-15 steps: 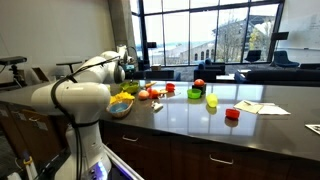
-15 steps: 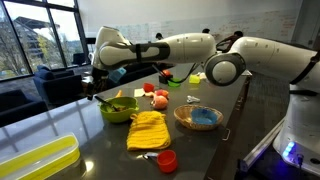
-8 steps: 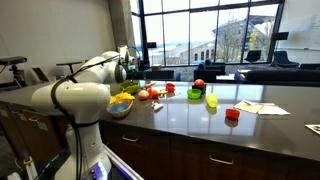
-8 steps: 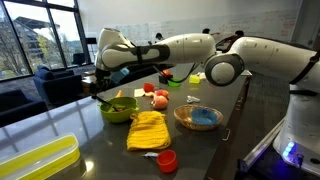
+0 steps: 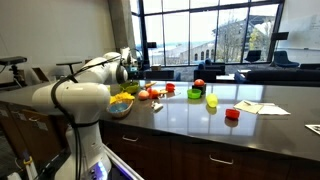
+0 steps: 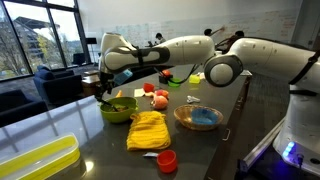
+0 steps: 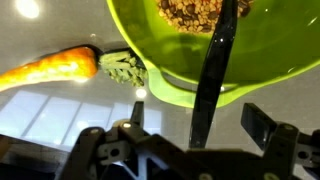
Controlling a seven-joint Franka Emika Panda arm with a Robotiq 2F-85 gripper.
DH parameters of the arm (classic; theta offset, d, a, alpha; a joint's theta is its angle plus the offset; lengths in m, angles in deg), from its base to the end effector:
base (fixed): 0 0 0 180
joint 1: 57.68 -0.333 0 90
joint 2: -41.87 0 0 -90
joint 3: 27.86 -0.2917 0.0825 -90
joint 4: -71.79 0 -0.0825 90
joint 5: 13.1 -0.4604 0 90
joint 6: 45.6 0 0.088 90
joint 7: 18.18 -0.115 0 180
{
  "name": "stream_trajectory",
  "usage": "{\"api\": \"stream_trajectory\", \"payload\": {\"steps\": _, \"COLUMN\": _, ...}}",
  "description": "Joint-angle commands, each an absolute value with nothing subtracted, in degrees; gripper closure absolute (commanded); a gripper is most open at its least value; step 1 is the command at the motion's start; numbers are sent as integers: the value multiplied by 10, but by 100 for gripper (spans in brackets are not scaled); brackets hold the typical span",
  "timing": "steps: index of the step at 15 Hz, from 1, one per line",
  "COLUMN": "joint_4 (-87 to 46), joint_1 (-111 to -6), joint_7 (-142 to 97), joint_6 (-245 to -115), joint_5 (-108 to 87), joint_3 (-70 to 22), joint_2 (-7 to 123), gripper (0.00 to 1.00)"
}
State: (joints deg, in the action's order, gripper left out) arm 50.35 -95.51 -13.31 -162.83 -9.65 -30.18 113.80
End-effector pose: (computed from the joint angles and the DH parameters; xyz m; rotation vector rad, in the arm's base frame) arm 0.7017 0.5545 0.3310 -2.7633 -1.1132 -0.6119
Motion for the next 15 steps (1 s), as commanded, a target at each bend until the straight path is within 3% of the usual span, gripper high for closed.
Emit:
{"api": "stream_trajectory", "payload": {"steps": 1, "joint_4": 515, "joint_1": -952, "joint_7": -136, "joint_6": -1607, "joint_5": -96, "joint_3": -308, "joint_2": 1141, "gripper": 0}}
{"api": "stream_trajectory", "payload": {"steps": 12, "joint_4": 514, "joint_1": -951, "joint_7": -123, "joint_6": -1577, "joint_5": -103, "joint_3": -323, "joint_2": 1144, "gripper": 0}}
{"api": "stream_trajectory", "payload": {"steps": 13, "joint_4": 514, "joint_1": -951, "joint_7": -123, "joint_6": -1574, "joint_5": -104, "joint_3": -323, "joint_2": 1145, "gripper": 6}}
{"api": "stream_trajectory", "payload": {"steps": 14, "joint_4": 514, "joint_1": -951, "joint_7": -123, "joint_6": -1570, "joint_5": -103, "joint_3": -323, "joint_2": 1145, "gripper": 23}}
{"api": "stream_trajectory", "payload": {"steps": 15, "joint_4": 515, "joint_1": -950, "joint_7": -123, "joint_6": -1568, "joint_5": -104, "joint_3": -324, "joint_2": 1146, "gripper": 32}}
